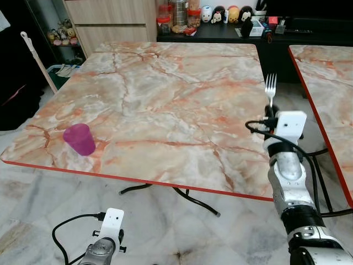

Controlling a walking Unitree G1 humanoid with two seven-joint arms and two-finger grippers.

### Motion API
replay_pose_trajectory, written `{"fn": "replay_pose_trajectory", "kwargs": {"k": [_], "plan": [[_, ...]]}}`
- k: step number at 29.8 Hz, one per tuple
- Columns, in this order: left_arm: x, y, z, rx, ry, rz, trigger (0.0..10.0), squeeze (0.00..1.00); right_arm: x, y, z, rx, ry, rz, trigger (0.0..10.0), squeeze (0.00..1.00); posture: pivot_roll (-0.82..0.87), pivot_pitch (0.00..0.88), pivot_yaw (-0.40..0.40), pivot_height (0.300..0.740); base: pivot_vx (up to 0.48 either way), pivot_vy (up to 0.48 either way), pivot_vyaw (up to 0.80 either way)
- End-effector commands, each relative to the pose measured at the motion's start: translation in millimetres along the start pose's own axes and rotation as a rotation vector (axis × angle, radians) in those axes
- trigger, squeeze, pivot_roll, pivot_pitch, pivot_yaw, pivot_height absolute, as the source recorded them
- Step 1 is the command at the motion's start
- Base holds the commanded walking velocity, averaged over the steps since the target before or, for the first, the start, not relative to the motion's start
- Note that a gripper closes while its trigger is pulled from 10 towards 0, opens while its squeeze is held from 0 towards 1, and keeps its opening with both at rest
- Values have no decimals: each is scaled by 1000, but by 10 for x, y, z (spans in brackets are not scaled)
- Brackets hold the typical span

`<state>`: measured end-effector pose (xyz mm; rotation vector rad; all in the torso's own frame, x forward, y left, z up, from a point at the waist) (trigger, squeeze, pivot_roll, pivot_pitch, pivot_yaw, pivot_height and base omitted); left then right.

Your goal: Setting the table

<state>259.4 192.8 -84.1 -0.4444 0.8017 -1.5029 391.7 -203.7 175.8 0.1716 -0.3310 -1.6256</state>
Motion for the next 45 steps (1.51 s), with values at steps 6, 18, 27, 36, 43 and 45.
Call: {"fn": "replay_pose_trajectory", "kwargs": {"k": [6, 18, 27, 36, 43, 45], "plan": [[-23, -15, -58, -5, 21, 4, 10000, 0, -211, 47, 193, 71, 4, 72, 10000, 0, -70, 31, 64, 740, 0, -86, 0], [-18, -23, -94, -12, 15, 4, 10000, 0, -198, 135, 277, 59, 6, 64, 10000, 0, -77, 2, 66, 740, 0, -318, 0], [-10, -28, -118, -18, 19, 1, 10000, 0, -115, 130, 99, -47, -11, 19, 10000, 0, -81, 0, 67, 740, 0, -316, -212], [-9, -32, -135, -21, 15, 3, 10000, 0, -172, 126, 117, -47, 2, 42, 10000, 0, -83, 0, 69, 740, 0, -311, 0], [-15, -28, -116, -16, 6, 9, 10000, 0, -155, 157, 137, -51, -4, 37, 10000, 0, -78, 4, 69, 740, 0, -301, 0], [-18, -27, -110, -15, 4, 10, 10000, 0, -143, 157, 137, -52, -5, 34, 10000, 0, -75, 16, 71, 740, 0, -296, 0]]}}
Point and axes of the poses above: a point about 5 cm out from each wrist's last joint towards the gripper, its own y axis pointing out of the wrist towards the gripper, its own z axis along the axis of the wrist's last joint, x = y × z, the point moved 4 cm from there along y, pointing out of the wrist towards the gripper, and after that the axes turned 1 degree about y, right-handed, at the moved point
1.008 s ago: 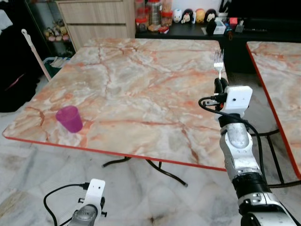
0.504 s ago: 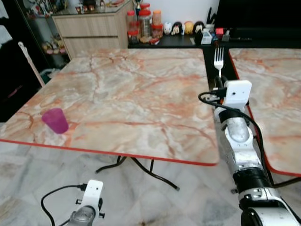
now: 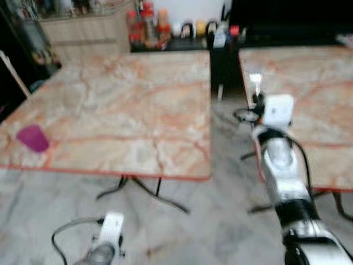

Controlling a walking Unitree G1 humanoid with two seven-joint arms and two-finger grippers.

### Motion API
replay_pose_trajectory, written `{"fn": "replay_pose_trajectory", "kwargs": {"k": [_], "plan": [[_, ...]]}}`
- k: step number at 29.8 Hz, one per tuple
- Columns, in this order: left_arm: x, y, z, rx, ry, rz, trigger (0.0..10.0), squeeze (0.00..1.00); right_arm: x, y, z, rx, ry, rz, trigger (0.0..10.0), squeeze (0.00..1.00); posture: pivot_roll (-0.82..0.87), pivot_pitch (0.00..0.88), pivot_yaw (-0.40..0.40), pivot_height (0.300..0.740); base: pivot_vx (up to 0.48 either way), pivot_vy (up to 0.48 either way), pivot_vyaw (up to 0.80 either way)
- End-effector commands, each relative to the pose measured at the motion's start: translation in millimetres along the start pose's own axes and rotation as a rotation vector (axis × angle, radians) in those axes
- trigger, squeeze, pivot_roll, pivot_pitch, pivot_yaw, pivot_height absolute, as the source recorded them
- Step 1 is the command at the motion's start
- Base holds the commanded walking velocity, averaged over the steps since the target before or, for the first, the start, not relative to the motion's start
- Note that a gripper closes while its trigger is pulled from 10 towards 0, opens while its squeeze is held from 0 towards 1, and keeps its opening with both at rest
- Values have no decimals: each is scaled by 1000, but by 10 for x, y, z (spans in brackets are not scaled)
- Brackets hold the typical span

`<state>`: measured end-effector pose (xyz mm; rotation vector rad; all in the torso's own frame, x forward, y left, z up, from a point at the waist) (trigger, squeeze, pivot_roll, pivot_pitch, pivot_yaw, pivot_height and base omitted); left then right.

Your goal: Setting the table

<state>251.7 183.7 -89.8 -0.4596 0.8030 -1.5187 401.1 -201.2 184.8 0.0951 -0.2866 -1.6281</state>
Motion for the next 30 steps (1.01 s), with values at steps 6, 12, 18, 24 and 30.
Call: {"fn": "replay_pose_trajectory", "kwargs": {"k": [6, 12, 18, 24, 30], "plan": [[-137, -9, -27, -8, 2, 33, 10000, 0, -92, 34, 81, 18, 10, 16, 10000, 0, -73, 34, 73, 740, 0, -291, 0], [-149, -8, -20, -6, 4, 35, 10000, 0, -91, 37, 76, 8, 3, 10, 10000, 0, -73, 47, 77, 740, 0, -304, 0], [-162, -7, -15, -6, 4, 37, 10000, 0, -71, 34, 63, -3, 0, 0, 10000, 0, -74, 55, 80, 740, 0, -305, 0], [-159, -6, -36, -26, -5, 31, 10000, 0, -69, 35, 50, -11, -1, -4, 10000, 0, -72, 59, 81, 740, 0, -146, 0], [-168, -7, -27, -17, -17, 39, 10000, 0, -102, 47, 69, -7, 2, 4, 10000, 0, -72, 59, 80, 740, 204, 0, 0]]}}
Point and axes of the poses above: a point about 5 cm out from each wrist's last joint towards the gripper, its own y axis pointing out of the wrist towards the gripper, its own z axis along the axis of the wrist's last joint, x = y × z, the point moved 4 cm from there along y, pointing out of the wrist towards the gripper, and after that the axes turned 1 degree about y, right-handed, at the moved point
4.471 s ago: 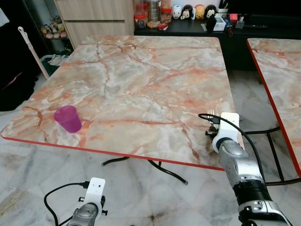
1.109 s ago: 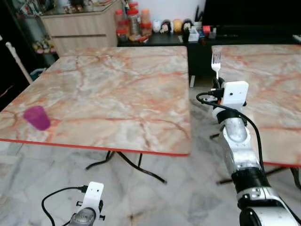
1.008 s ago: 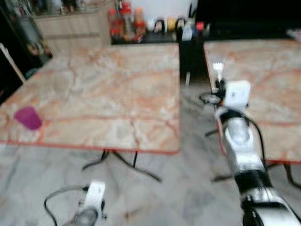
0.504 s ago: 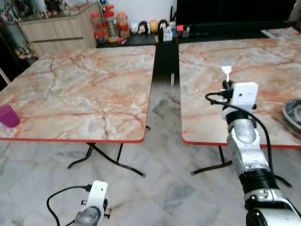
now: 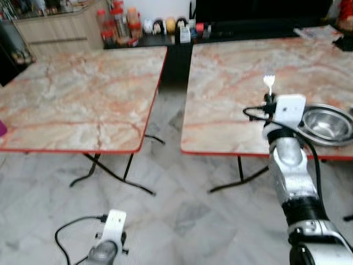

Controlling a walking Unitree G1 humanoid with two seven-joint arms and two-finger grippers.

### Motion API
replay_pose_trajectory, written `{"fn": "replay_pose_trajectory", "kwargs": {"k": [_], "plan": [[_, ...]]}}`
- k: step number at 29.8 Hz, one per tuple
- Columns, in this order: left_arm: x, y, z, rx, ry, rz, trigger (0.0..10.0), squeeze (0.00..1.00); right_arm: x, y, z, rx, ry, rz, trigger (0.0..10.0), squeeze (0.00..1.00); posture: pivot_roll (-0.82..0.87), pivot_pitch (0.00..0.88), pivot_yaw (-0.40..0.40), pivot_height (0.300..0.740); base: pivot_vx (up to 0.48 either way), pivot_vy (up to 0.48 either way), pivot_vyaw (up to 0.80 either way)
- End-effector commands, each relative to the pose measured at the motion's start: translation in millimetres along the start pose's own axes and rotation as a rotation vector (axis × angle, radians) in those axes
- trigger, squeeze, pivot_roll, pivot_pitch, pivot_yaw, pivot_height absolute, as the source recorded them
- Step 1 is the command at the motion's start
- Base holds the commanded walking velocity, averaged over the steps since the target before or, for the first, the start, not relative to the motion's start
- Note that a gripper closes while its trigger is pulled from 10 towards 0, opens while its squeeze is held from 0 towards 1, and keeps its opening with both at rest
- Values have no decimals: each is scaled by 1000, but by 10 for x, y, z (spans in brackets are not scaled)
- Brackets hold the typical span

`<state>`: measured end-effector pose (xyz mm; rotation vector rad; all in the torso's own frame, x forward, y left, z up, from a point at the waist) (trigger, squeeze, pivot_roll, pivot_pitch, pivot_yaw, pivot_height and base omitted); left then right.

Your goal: Setting the table

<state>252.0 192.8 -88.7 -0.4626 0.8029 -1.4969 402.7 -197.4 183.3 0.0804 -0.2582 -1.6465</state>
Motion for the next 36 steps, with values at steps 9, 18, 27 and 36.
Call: {"fn": "replay_pose_trajectory", "kwargs": {"k": [9, 18, 27, 36], "plan": [[-72, 0, -9, -10, -13, 22, 10000, 0, -70, 49, 97, 25, -10, 24, 10000, 0, -71, 56, 76, 740, 351, 0, 0], [-65, 3, 4, -8, -15, 19, 10000, 0, -95, 66, 116, 30, -23, 37, 10000, 0, -71, 54, 75, 740, 346, 0, 0], [-67, 4, 5, -11, -5, 20, 10000, 0, -92, 71, 119, 31, -22, 36, 10000, 0, -71, 55, 74, 740, 255, 0, 0], [-62, 4, 14, -3, -8, 17, 10000, 0, -88, 75, 133, 38, -13, 33, 10000, 0, -72, 56, 74, 740, 0, 0, 0]]}}
Point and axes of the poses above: a point about 5 cm out from each wrist's last joint towards the gripper, its own y axis pointing out of the wrist towards the gripper, its own z axis along the axis of the wrist's last joint, x = y × z, the point moved 4 cm from there along y, pointing out of the wrist towards the gripper, and after that the axes turned 1 degree about y, right-handed, at the moved point
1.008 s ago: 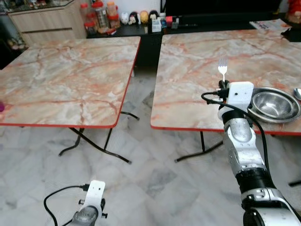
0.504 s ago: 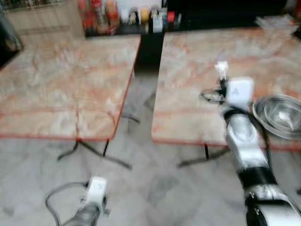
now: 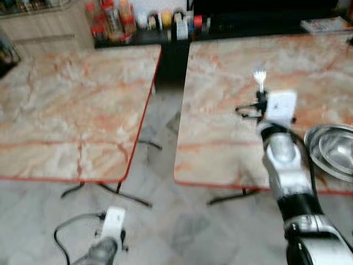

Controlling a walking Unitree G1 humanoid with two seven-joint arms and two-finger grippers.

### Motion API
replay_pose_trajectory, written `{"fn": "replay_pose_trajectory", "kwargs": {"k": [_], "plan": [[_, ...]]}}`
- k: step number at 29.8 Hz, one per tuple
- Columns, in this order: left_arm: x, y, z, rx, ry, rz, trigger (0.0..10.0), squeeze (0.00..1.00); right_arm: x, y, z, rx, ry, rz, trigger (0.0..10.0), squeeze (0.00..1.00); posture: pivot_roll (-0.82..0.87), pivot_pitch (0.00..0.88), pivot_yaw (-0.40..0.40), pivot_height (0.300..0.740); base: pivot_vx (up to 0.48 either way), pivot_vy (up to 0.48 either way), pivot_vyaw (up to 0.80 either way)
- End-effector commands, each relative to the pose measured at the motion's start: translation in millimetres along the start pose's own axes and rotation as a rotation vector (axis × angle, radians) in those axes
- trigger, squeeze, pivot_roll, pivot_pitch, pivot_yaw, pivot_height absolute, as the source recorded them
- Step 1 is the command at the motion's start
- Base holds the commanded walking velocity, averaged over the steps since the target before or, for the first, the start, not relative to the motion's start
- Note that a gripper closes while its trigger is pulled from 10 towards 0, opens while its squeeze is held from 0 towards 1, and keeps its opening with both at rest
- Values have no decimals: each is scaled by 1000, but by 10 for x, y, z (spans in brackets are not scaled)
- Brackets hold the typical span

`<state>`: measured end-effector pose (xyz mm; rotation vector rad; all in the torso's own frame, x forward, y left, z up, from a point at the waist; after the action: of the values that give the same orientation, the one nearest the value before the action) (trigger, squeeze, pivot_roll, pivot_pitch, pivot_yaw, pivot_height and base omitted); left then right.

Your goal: Setting the table

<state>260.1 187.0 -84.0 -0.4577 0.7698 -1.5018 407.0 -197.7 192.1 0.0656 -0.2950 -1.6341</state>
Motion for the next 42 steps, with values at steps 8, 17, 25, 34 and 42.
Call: {"fn": "replay_pose_trajectory", "kwargs": {"k": [8, 17, 25, 34, 42], "plan": [[-96, -17, -85, -28, 20, 18, 10000, 0, -68, 19, 74, 27, 23, 13, 10000, 0, -75, 53, 73, 740, 0, -30, 0], [-91, -18, -91, -29, 25, 15, 10000, 0, -76, 32, 70, 20, 22, 14, 10000, 0, -77, 46, 70, 740, 0, -263, -299], [-86, -21, -99, -30, 27, 14, 10000, 0, -96, 37, 86, 29, 23, 21, 10000, 0, -77, 38, 69, 740, 0, -271, 0], [-85, -20, -99, -31, 28, 13, 10000, 0, -87, 43, 89, 28, 41, 15, 10000, 0, -77, 38, 69, 740, 0, -282, 0], [-86, -21, -99, -30, 26, 15, 10000, 0, -88, 38, 85, 27, 38, 21, 10000, 0, -78, 45, 70, 740, 0, -287, 0]]}}
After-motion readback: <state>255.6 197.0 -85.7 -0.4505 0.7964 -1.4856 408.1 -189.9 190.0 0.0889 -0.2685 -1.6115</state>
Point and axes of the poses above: a point about 5 cm out from each wrist's last joint towards the gripper, its own y axis pointing out of the wrist towards the gripper, its own z axis along the axis of the wrist's last joint, x = y × z, the point moved 4 cm from there along y, pointing out of the wrist towards the gripper, and after that the axes turned 1 degree about y, right-handed, at the moved point
